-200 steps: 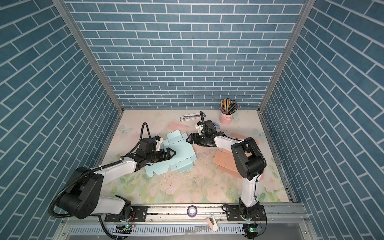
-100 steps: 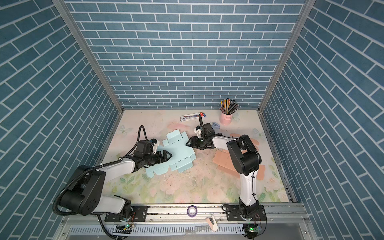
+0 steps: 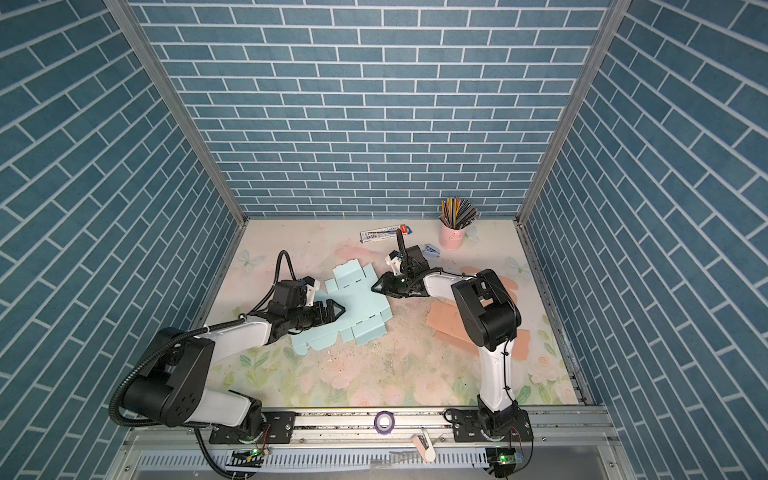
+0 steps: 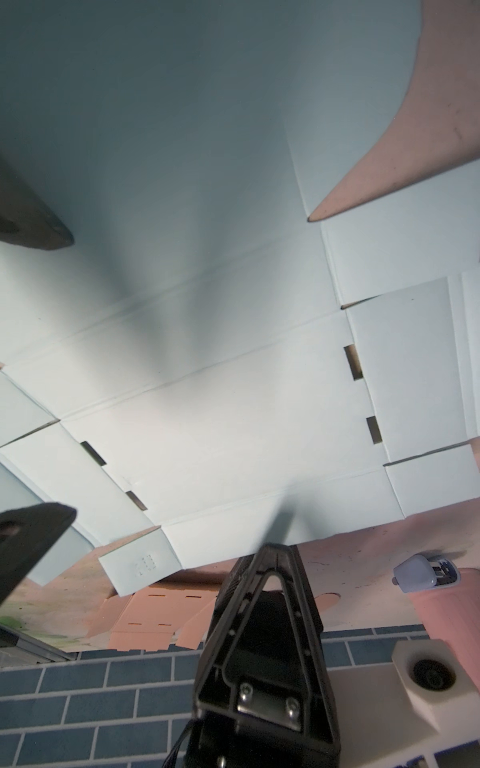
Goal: Fold the paper box
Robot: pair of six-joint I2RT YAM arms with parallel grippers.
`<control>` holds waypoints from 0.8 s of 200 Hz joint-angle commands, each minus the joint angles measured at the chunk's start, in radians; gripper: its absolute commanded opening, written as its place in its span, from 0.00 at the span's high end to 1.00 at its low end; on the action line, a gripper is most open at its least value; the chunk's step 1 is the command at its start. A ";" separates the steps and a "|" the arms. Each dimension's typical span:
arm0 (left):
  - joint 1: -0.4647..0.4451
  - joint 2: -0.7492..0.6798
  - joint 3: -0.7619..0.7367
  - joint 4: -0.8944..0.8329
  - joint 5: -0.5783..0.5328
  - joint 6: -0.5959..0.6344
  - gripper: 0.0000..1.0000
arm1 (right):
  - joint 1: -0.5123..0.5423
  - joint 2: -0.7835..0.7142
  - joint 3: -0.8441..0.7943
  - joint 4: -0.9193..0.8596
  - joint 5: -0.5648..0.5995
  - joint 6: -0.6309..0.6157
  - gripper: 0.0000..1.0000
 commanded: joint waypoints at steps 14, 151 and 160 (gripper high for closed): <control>0.007 0.019 -0.020 -0.004 -0.002 0.000 0.04 | 0.009 0.014 0.003 0.009 -0.019 0.005 0.69; 0.009 0.007 -0.018 -0.020 0.005 0.003 0.05 | 0.018 -0.004 -0.010 -0.011 -0.010 -0.035 0.86; 0.009 0.006 -0.018 -0.023 0.005 0.003 0.05 | 0.018 -0.012 -0.014 -0.016 -0.006 -0.044 0.87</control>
